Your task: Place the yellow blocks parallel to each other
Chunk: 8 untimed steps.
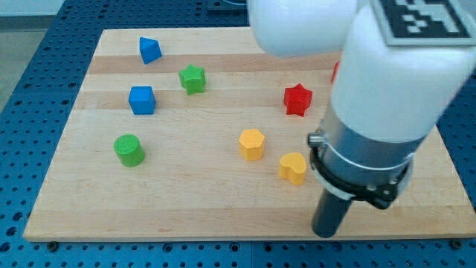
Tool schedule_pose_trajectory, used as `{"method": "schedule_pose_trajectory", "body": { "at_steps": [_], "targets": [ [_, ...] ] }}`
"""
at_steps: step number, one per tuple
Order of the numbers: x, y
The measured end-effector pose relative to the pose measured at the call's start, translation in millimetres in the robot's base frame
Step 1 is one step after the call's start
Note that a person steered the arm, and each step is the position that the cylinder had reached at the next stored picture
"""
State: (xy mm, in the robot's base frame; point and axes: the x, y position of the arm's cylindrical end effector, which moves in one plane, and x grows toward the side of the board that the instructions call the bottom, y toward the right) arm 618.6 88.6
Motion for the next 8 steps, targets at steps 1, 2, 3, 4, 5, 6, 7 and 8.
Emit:
{"method": "schedule_pose_trajectory", "body": {
  "at_steps": [1,2,3,4,5,6,7,8],
  "targets": [
    [0,-21],
    [-1,-29],
    [-4,-29],
    [-14,-29],
    [-31,-29],
    [-53,-35],
    [-76,-35],
    [-94,-35]
  ]
}}
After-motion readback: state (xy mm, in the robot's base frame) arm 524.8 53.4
